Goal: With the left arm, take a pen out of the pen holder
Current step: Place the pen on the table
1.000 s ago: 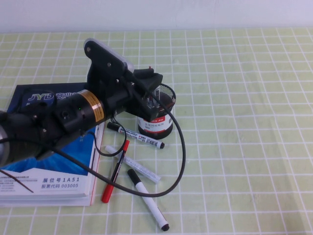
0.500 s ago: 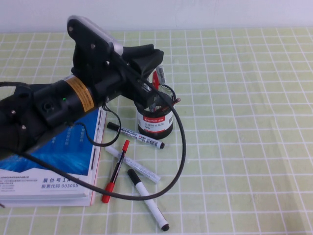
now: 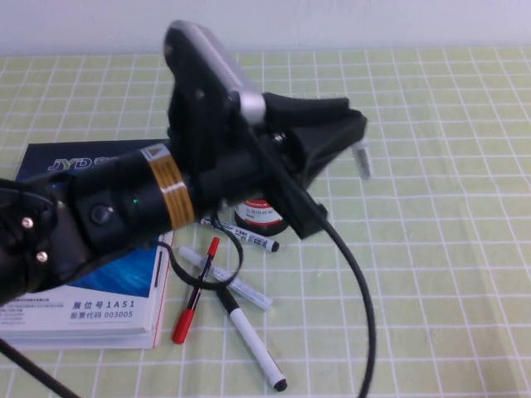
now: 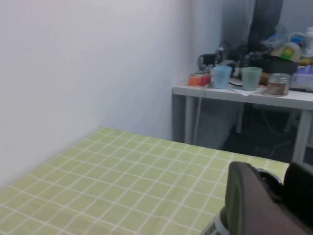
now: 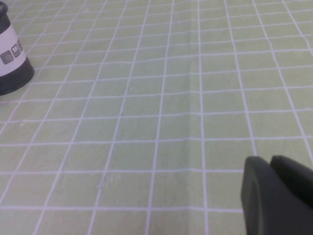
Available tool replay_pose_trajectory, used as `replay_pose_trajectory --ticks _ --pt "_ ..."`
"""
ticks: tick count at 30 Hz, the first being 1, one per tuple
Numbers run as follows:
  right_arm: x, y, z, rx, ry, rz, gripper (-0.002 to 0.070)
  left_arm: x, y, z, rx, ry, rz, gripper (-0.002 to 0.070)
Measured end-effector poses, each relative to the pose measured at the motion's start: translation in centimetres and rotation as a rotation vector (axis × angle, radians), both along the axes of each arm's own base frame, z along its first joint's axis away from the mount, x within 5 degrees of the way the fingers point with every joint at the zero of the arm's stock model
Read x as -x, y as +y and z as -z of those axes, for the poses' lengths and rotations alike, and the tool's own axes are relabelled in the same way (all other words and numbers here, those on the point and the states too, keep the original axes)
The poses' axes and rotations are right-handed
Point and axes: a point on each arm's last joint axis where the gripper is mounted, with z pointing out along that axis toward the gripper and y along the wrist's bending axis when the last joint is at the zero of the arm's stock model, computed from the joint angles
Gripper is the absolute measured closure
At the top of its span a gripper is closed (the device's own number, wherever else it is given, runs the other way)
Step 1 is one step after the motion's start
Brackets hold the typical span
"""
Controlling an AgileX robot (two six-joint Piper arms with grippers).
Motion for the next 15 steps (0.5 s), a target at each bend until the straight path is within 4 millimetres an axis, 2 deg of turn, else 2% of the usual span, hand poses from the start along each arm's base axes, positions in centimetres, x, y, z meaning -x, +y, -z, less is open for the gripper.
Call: replay_pose_trajectory --ticks 3,5,10,15 --pt "0.0 0.0 0.0 0.000 0.000 0.000 0.0691 1.3 -1.7 0.6 -0.051 0.019 0.029 0.0566" --pt "0.0 0.0 0.0 0.000 0.000 0.000 0.0691 1.3 -2.2 1.5 -0.100 0.043 0.007 0.0566" --pt "0.0 0.0 0.0 0.000 0.000 0.000 0.0691 -0.2 -2.5 4.6 -0.204 0.131 -0.073 0.0566" --pt "0.0 0.0 0.0 0.000 0.000 0.000 0.0692 -2.5 -2.0 7.1 -0.200 0.234 -0.138 0.0566"
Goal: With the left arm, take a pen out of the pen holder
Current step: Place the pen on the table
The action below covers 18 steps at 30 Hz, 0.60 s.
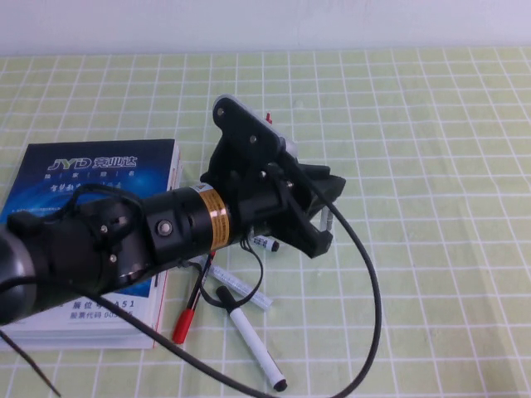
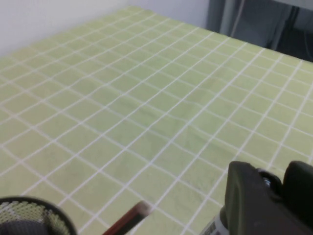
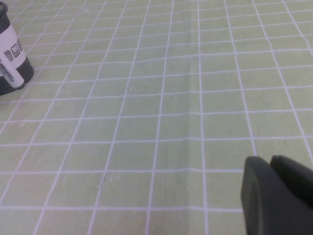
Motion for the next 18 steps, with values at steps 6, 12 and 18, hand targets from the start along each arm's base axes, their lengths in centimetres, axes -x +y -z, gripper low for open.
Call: replay_pose_trajectory --ticks 6,12,18 --pt "0.0 0.0 0.0 0.000 0.000 0.000 0.0691 -1.4 0.5 2.1 0.051 0.054 -0.013 0.0567" --pt "0.0 0.0 0.0 0.000 0.000 0.000 0.0691 -1.7 0.3 3.6 0.040 0.072 0.000 0.0567" --pt "0.0 0.0 0.0 0.000 0.000 0.000 0.0691 -1.8 0.1 4.3 0.054 0.086 0.009 0.0567"
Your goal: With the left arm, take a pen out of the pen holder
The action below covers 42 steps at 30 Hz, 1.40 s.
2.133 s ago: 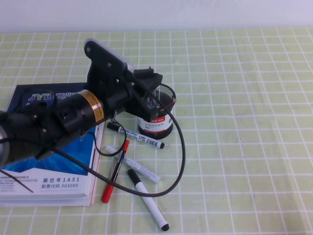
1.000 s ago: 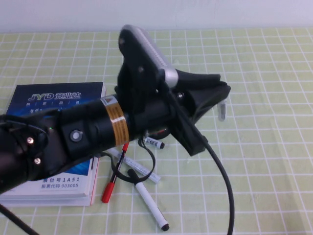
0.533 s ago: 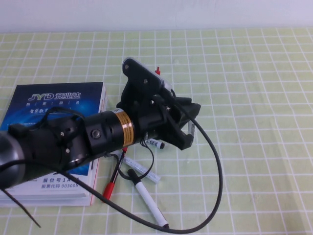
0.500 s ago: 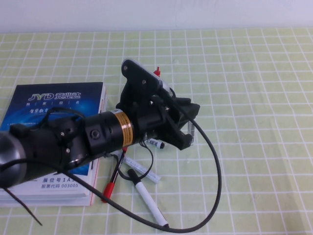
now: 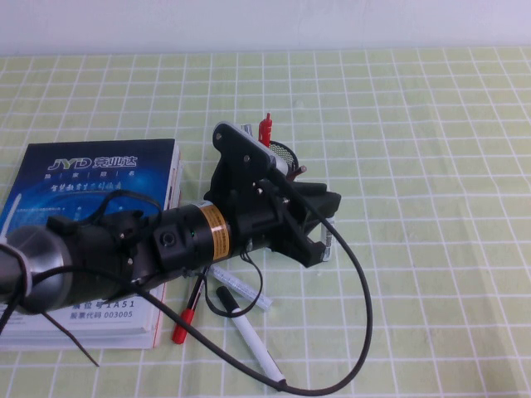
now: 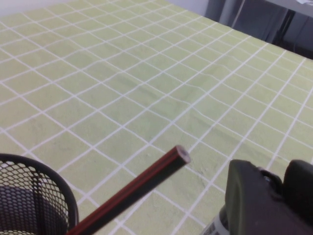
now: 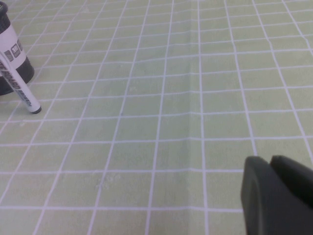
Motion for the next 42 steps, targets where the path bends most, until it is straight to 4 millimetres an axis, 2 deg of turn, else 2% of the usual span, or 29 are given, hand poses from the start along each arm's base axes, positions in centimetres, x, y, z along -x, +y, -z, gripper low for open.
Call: replay_pose_trajectory --ticks 10,21,29,32,37,42 --pt "0.0 0.0 0.0 0.000 0.000 0.000 0.0691 0.0 0.0 0.1 0.007 0.002 0.003 0.0566" --pt "0.0 0.0 0.0 0.000 0.000 0.000 0.0691 -0.3 -0.1 -0.4 0.082 0.001 -0.023 0.0390" --pt "0.0 0.0 0.0 0.000 0.000 0.000 0.0691 -0.2 0.4 -2.4 0.105 -0.071 -0.054 0.0369" --pt "0.0 0.0 0.0 0.000 0.000 0.000 0.0691 0.1 0.9 -3.5 0.085 -0.094 -0.078 0.0405" --pt "0.0 0.0 0.0 0.000 0.000 0.000 0.0691 0.7 1.9 -5.3 0.049 -0.114 -0.119 0.0616" --pt "0.0 0.0 0.0 0.000 0.000 0.000 0.0691 1.4 2.4 -7.0 0.060 -0.156 -0.112 0.0668"
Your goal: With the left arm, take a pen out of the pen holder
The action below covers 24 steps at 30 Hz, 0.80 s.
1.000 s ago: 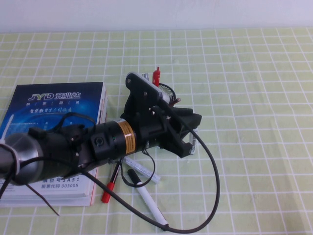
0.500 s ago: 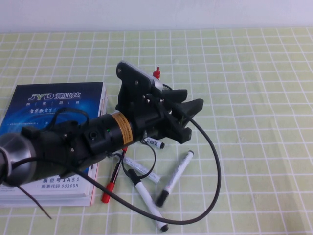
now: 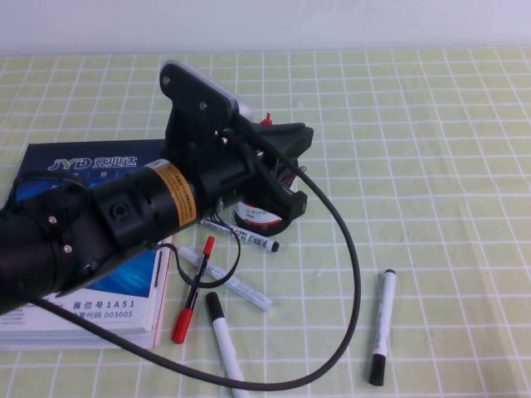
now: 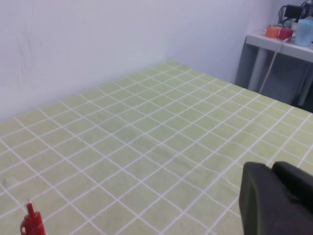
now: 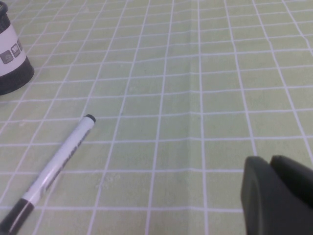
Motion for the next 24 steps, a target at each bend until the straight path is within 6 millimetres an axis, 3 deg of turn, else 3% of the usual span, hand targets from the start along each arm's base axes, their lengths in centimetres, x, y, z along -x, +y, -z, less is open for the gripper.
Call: replay_pose_trajectory --ticks 24 --pt "0.00 0.00 0.00 0.000 0.000 0.000 0.0691 0.13 0.17 -0.21 -0.002 0.012 -0.009 0.0675"
